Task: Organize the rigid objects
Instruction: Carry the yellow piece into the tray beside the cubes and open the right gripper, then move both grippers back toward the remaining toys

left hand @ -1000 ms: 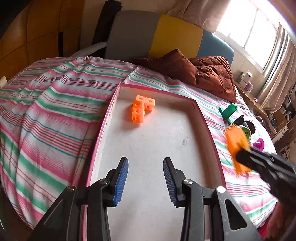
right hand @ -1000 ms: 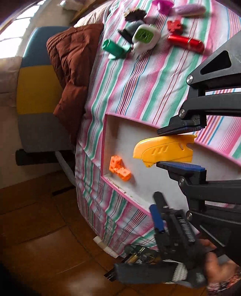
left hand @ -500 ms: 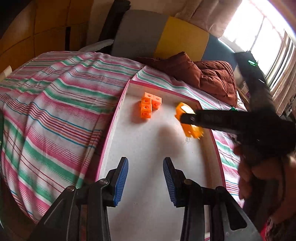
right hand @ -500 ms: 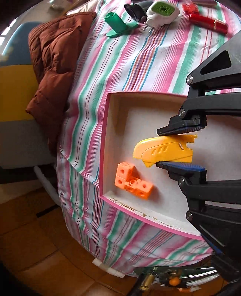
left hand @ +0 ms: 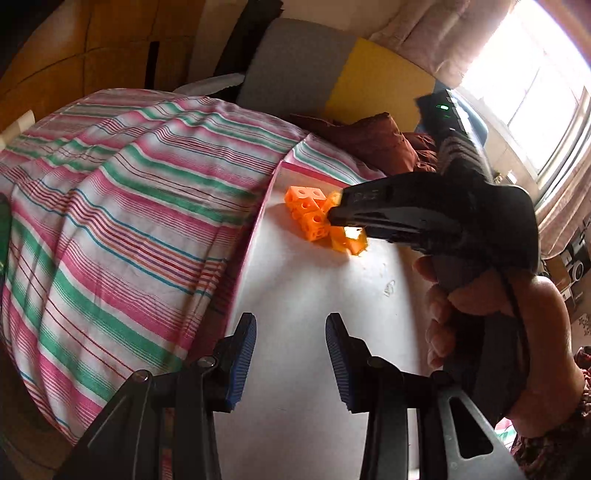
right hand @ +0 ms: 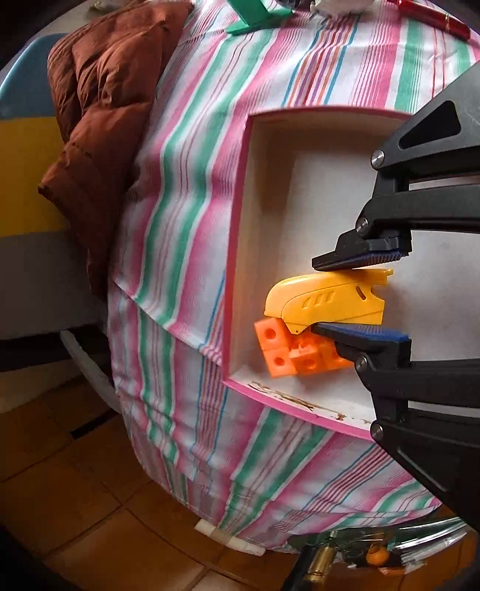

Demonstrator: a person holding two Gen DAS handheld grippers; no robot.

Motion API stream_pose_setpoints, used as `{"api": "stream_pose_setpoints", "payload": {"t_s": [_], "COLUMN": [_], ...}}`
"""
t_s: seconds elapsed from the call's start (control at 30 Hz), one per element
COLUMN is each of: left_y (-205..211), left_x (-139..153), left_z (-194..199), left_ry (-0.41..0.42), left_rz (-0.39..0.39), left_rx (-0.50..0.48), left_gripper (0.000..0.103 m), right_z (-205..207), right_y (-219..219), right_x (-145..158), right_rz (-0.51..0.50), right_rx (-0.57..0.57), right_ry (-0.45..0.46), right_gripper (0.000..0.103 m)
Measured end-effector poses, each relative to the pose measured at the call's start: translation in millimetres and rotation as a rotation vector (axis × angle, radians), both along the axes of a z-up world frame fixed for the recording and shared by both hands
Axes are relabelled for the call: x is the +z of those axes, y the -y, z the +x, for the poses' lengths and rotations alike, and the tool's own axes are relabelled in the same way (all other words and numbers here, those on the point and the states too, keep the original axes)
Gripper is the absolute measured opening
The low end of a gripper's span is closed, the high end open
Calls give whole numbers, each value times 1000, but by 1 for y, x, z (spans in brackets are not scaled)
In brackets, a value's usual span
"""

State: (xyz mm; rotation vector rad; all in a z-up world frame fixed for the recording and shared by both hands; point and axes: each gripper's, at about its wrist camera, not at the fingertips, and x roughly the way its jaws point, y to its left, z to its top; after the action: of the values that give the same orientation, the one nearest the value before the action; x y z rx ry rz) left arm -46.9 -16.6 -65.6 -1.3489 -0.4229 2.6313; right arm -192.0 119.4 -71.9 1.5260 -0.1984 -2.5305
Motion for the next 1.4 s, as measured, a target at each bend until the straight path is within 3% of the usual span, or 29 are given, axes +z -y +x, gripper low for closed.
{"api": "stream_pose_setpoints", "payload": {"t_s": [0.17,0.27,0.4,0.6,0.87,1.4], "left_y": [1,-1,-5,-16,-34,-84], "left_x": [0,1,0,3,7,20], "left_z": [1,2,2,7,18,52], "left_ry": [-5,-6,-3,-10,-24,-90], "left_rz": [4,-5,1,54,43,31], "left_rx": [3,-5,-27,-90,-135,-319], "left_gripper": [39,39,39,39,39,39], "right_z": [-7,-3,16,46,93,162], "right_y": [-13,-19,-22,-40,-66,-135], "right_x": [0,5,23,36,52,37], "right_rz": [14,-19,4,6,82,104], "right_rx": [-34,-30,-4,-4,-17,-116], "right_ry": [-16,-44,-101,-109,-179,-149], "right_gripper": [30,51,51,51,57,57]}}
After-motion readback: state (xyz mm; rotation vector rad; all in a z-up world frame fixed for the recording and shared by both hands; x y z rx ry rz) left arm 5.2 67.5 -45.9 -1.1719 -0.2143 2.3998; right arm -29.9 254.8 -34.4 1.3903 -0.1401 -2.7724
